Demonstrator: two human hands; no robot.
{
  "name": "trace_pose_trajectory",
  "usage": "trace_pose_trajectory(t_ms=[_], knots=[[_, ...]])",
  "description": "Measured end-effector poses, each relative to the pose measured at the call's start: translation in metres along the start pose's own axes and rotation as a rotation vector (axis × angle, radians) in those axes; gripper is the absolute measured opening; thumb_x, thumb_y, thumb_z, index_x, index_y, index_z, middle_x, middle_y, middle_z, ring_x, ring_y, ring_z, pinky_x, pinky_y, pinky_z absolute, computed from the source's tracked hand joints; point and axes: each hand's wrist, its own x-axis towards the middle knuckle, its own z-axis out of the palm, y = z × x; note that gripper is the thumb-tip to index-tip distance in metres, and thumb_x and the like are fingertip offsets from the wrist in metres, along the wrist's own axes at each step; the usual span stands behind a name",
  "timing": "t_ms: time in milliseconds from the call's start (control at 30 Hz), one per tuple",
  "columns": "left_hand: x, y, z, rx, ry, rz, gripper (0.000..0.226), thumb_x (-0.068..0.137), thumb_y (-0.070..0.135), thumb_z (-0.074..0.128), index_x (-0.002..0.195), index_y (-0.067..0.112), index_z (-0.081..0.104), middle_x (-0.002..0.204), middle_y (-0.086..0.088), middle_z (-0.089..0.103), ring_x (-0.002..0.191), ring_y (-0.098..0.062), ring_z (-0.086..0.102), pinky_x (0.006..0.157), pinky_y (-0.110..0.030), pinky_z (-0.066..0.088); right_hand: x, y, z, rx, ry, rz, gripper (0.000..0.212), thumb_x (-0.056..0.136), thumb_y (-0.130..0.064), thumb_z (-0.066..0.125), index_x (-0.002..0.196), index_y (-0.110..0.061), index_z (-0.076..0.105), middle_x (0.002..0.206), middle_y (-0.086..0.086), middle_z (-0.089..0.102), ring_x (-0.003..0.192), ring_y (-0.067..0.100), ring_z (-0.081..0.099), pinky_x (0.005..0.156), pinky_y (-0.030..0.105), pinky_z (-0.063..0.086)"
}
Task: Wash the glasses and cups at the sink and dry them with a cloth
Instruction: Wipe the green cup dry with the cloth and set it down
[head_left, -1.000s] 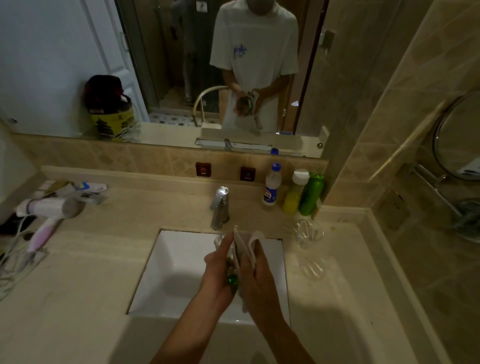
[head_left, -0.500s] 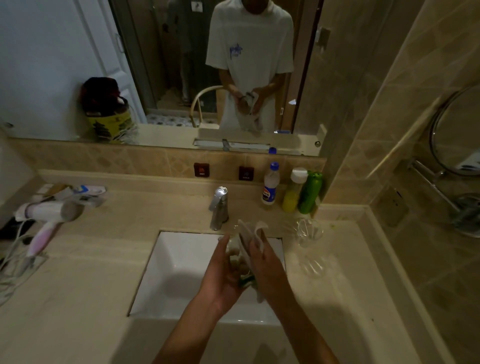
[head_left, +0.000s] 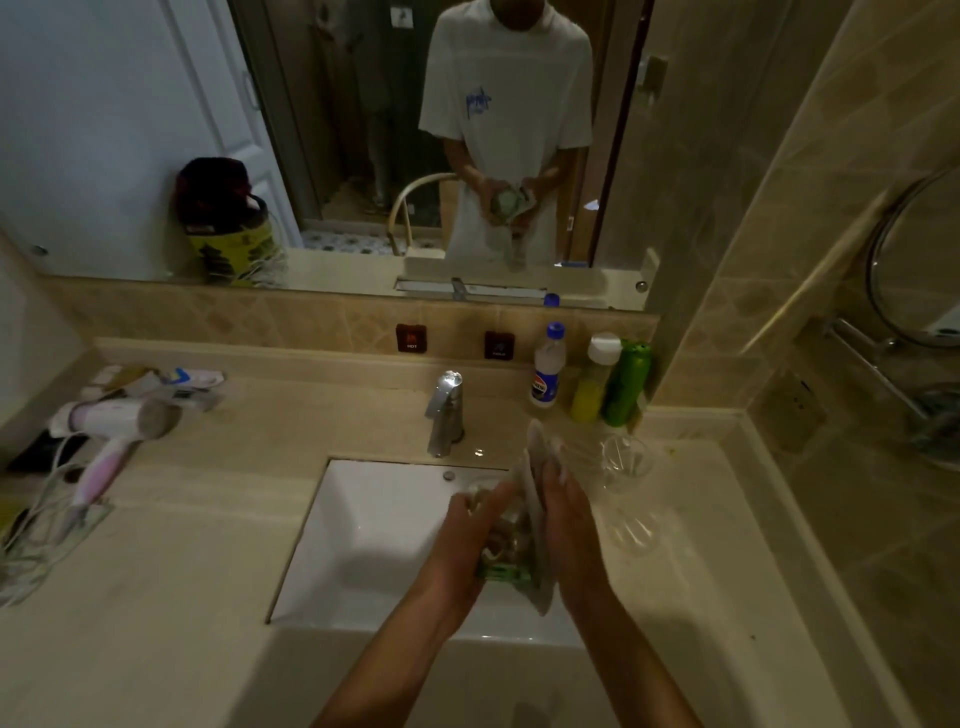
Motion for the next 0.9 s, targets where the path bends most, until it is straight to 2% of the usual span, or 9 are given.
trace_pose_trajectory(t_ms=[100,200,267,333,400,467,600,733,900], knots=[[-0.007,-0.001,-0.004,0.030,-0.090,-0.039,0.054,0.084,0.054,0.073,0.115,0.011,0.062,0.092,-0.010,0.078,0.082,-0.027,0.074,0.076,-0.040,0.059,0.002,-0.021,-0.010,-0.033,-0.059,-0.066,0.039,0.102,-0.044,0.032,0.123,-0.023,0.059,0.098,0.000,0.071,0.080,0.002,0.070,0.077,0.022,0.059],[-0.015,-0.003,-0.015,-0.111,-0.163,-0.118,0.066,0.083,0.061,0.069,0.127,0.012,0.063,0.116,-0.020,0.073,0.096,-0.035,0.071,0.084,-0.044,0.056,-0.003,-0.037,-0.015,-0.059,-0.128,-0.138,0.021,0.101,-0.034,0.044,0.112,-0.018,0.052,0.086,-0.004,0.061,0.064,-0.014,0.062,0.059,0.006,0.049],[-0.018,-0.003,-0.024,-0.178,-0.183,-0.130,0.064,0.088,0.058,0.062,0.131,0.011,0.062,0.121,-0.022,0.071,0.096,-0.036,0.072,0.079,-0.042,0.058,-0.009,-0.037,-0.019,-0.075,-0.111,-0.186,0.038,0.093,-0.041,0.052,0.109,-0.007,0.048,0.085,0.005,0.060,0.061,-0.008,0.063,0.055,0.006,0.049],[-0.025,0.002,-0.029,-0.258,-0.200,-0.151,0.064,0.084,0.058,0.066,0.128,0.011,0.064,0.117,-0.024,0.072,0.092,-0.036,0.073,0.074,-0.042,0.059,-0.013,-0.033,-0.023,-0.108,-0.177,-0.147,0.044,0.087,-0.053,0.048,0.107,-0.014,0.054,0.092,0.002,0.068,0.073,0.000,0.068,0.064,0.012,0.055],[-0.027,0.007,-0.033,-0.295,-0.199,-0.190,0.057,0.084,0.055,0.062,0.120,0.012,0.068,0.108,-0.024,0.074,0.087,-0.036,0.072,0.073,-0.042,0.059,-0.020,-0.022,-0.029,-0.067,-0.333,-0.120,0.033,0.091,-0.051,0.046,0.106,-0.024,0.059,0.093,-0.013,0.073,0.084,-0.003,0.069,0.071,0.013,0.055],[-0.031,0.014,-0.037,-0.275,-0.210,-0.211,0.050,0.085,0.053,0.060,0.110,0.012,0.076,0.104,-0.024,0.075,0.086,-0.036,0.072,0.075,-0.044,0.057,-0.027,-0.015,-0.038,-0.158,-0.446,-0.176,0.039,0.086,-0.055,0.060,0.110,-0.025,0.062,0.100,-0.015,0.072,0.094,0.004,0.069,0.076,0.019,0.056],[-0.035,0.022,-0.044,-0.120,-0.298,-0.327,0.055,0.078,0.053,0.076,0.105,0.005,0.078,0.101,-0.021,0.075,0.083,-0.033,0.073,0.074,-0.041,0.060,-0.035,-0.015,-0.048,-0.316,-0.664,-0.186,0.052,0.070,-0.022,0.086,0.117,-0.022,0.065,0.114,-0.006,0.067,0.103,0.016,0.067,0.085,0.027,0.056],[-0.036,0.029,-0.037,-0.032,-0.384,-0.419,0.038,0.076,0.047,0.077,0.076,0.010,0.082,0.084,-0.012,0.075,0.070,-0.024,0.072,0.066,-0.033,0.060,-0.040,-0.022,-0.043,-0.347,-0.727,-0.249,0.049,0.075,-0.011,0.083,0.121,-0.019,0.065,0.115,-0.008,0.068,0.104,0.014,0.067,0.093,0.026,0.052],[-0.040,0.043,-0.031,0.162,-0.412,-0.368,0.044,0.077,0.051,0.071,0.100,0.013,0.069,0.081,-0.007,0.076,0.072,-0.023,0.071,0.070,-0.035,0.057,-0.041,-0.023,-0.040,-0.218,-0.822,-0.141,0.043,0.083,0.005,0.070,0.124,-0.006,0.061,0.108,0.007,0.072,0.101,0.020,0.068,0.086,0.028,0.054]])
